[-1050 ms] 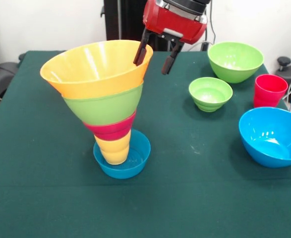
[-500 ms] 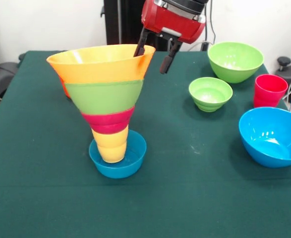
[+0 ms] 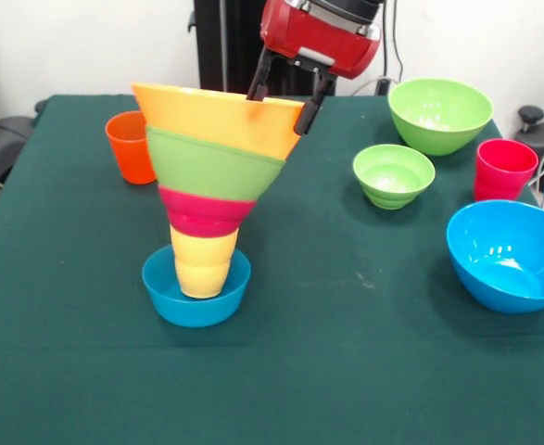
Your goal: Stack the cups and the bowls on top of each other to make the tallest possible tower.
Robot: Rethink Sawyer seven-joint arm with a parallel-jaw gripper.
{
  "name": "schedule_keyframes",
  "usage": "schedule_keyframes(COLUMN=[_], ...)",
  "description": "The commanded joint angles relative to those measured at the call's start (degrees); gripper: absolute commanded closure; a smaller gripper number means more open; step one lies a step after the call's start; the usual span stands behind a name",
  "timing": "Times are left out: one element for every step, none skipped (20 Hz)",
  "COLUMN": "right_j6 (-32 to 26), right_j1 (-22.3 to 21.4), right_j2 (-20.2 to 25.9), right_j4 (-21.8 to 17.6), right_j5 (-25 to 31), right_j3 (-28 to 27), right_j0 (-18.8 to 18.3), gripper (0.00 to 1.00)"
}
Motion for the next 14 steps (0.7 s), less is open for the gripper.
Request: schedule_keyframes(right_j6=[6.86,6.31,5.92,5.48,5.2,4.95,4.58,4.17,3.66,3.21,2.51,2.02,1.56,1.2], right_j1=[1.78,1.85,1.88,1.83,1.53,1.22,0.96,0.78,0.85,0.88,0.92,0.89,0.8,0.85], right_j2=[3.13,3.42,3.66,3.9,3.92,3.84,3.76,3.75,4.05,4.46,4.97,5.32,5.56,5.85], right_j4=[0.45,0.39,0.32,0.31,0.28,0.2,0.08,-0.16,-0.25,-0.24,-0.23,-0.25,-0.36,-0.43], right_j5=[-2.31,-2.68,-3.18,-3.45,-3.4,-3.16,-2.9,-3.02,-3.47,-4.02,-4.26,-4.48,-4.74,-5.0], right_j3=[-1.22,-1.26,-1.14,-1.07,-0.94,-0.95,-1.06,-1.15,-1.13,-1.0,-1.06,-1.04,-0.94,-0.94], right_j0=[0.41,0.0,-0.41,-0.78,-0.95,-1.02,-1.17,-1.39,-2.04,-2.71,-3.42,-3.97,-4.44,-4.9], gripper=[0.0,0.0,0.0,0.0,0.0,0.0,0.0,0.0,0.0,0.0,0.0,0.0,0.0,0.0])
